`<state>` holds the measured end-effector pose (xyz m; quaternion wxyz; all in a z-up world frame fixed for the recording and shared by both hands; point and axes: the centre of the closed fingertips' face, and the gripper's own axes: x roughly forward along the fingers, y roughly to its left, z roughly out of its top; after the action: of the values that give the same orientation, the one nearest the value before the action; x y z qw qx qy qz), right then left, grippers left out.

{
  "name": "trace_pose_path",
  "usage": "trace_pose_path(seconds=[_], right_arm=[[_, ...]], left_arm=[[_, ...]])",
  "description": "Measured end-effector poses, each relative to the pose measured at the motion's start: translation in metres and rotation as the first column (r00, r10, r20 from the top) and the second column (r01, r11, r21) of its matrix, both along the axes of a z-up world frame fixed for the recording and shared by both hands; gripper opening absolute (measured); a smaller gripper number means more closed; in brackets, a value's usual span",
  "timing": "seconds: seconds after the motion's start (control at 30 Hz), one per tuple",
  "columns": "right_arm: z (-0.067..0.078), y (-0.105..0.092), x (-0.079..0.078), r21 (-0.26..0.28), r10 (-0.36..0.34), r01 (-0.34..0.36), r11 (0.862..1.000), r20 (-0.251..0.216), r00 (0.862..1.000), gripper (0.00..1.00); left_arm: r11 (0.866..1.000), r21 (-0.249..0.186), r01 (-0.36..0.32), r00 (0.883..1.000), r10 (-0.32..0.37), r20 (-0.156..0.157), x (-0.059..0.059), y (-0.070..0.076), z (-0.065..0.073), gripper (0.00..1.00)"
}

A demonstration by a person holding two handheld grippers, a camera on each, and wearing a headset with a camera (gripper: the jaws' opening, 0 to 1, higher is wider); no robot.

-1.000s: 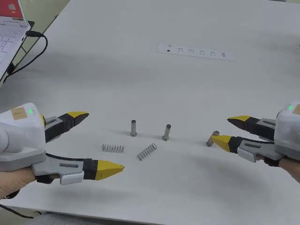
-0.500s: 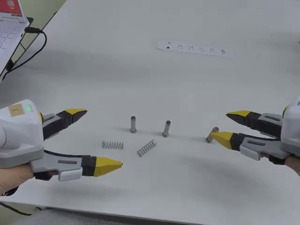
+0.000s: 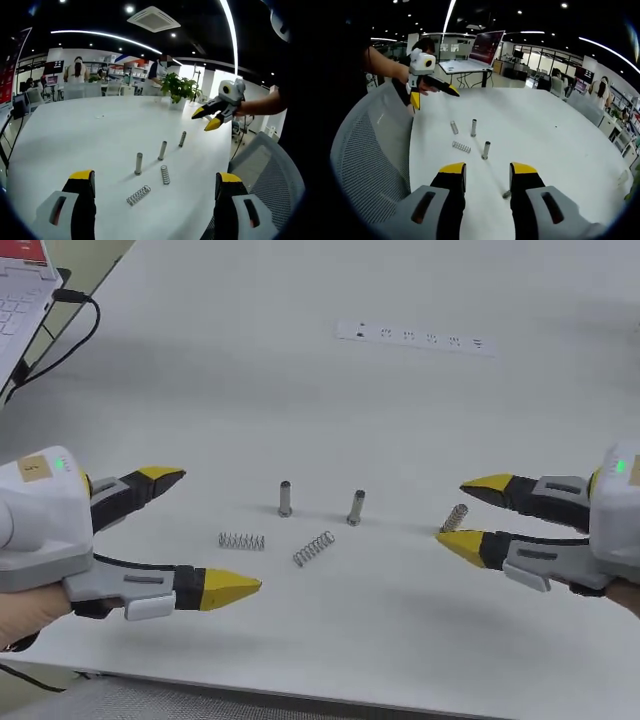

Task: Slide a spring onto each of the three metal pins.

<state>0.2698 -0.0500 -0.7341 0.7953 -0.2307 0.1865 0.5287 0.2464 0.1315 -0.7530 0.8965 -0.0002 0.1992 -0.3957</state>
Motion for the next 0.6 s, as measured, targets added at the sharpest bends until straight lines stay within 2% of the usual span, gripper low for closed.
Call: trace_pose_path(seconds=[0.13,0.37,0.6], right_arm=[[-0.002,0.011,-0.008,-0.029,0.054,-0.054,0.998,0.004,0.999,0.33],[-0.004,0.027,-0.019,-0.026,0.105,-0.106,0.994,-0.012,0.994,0.32],[-0.014,0.043,-0.030,-0.085,0.206,-0.205,0.975,0.005,0.978,0.32]], left_arm=[[1.000,-0.001,-0.004,1.000,0.004,-0.001,-0.001,0.000,-0.001,0.98],[1.000,0.000,-0.010,1.000,0.010,-0.006,-0.004,0.004,-0.001,0.98],[1.000,0.000,-0.012,1.000,0.012,-0.008,-0.005,0.005,-0.002,0.97]])
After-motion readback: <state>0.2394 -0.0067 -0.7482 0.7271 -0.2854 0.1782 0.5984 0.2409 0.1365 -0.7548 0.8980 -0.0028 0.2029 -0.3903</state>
